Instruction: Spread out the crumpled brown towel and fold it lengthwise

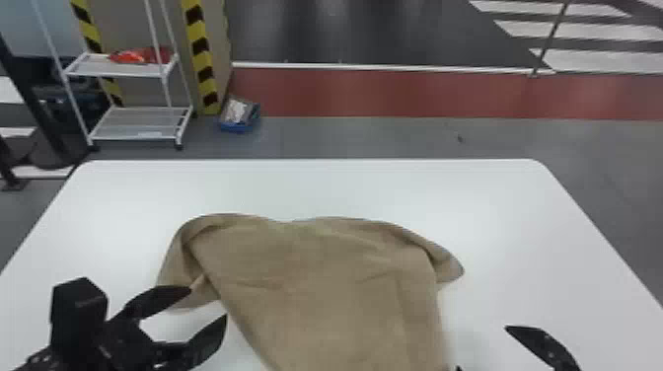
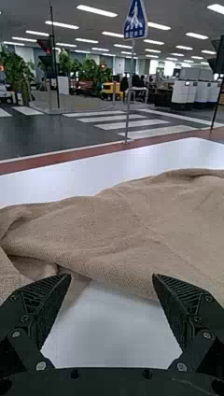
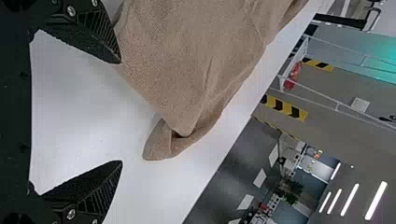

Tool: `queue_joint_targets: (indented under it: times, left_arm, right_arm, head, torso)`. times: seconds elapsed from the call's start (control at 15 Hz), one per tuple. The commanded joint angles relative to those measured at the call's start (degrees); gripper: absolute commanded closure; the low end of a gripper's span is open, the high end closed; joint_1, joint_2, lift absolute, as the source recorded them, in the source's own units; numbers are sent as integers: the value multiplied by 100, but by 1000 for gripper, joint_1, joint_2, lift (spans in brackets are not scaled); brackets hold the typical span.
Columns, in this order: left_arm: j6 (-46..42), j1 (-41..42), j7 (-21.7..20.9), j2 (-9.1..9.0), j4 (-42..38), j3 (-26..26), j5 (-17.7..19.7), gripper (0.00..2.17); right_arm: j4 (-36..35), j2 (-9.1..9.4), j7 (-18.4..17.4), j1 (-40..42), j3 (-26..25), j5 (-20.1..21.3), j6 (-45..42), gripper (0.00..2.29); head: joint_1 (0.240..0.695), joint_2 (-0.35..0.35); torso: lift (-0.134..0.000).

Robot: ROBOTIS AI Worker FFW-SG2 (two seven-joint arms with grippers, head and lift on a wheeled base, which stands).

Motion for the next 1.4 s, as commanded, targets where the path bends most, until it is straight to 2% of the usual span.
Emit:
queue_joint_targets:
  times: [0.0,0.33,0.47,0.67,0.73,0.87,1.0,1.2,1.33]
  left_arm:
    - [25,-310,9,0,280,-123,-216,269]
    - [25,-846,27,35,860,-193,-515,272]
    - [8,-1039,53,44,1106,-193,-629,404]
    - [131,-1233,176,88,1334,-272,-954,414]
    - [166,-1268,194,132,1361,-272,-963,532]
    - [412,-1312,141,202,1361,-219,-981,967]
    - [588,-1321,-70,255,1273,-70,-963,1025]
    - [1063,-1321,-703,308,886,238,-902,1025]
    - [1291,-1365,-1002,343,719,299,-919,1021]
  right_arm:
    - [5,23,6,-1,107,84,100,130]
    - [-13,23,85,-18,257,172,171,134]
    - [-13,23,85,-54,336,277,223,134]
    - [-13,23,85,-71,371,277,294,134]
    - [-13,23,85,-80,371,277,294,134]
    - [-13,23,85,-115,362,277,364,134]
    - [13,23,85,-221,371,330,505,134]
    - [110,23,129,-449,652,963,891,144]
    - [163,23,278,-599,872,1112,1173,154]
  head:
    - [695,-54]
    - [695,-15]
    - [695,-3]
    - [695,21]
    - [695,27]
    - [695,41]
    - [695,50]
    - [695,64]
    - [695,75]
  torso:
    - [-128]
    - [-128]
    - [-128]
    - [-128]
    - [-128]
    - [-128]
    - [-128]
    - [-128]
    - [-128]
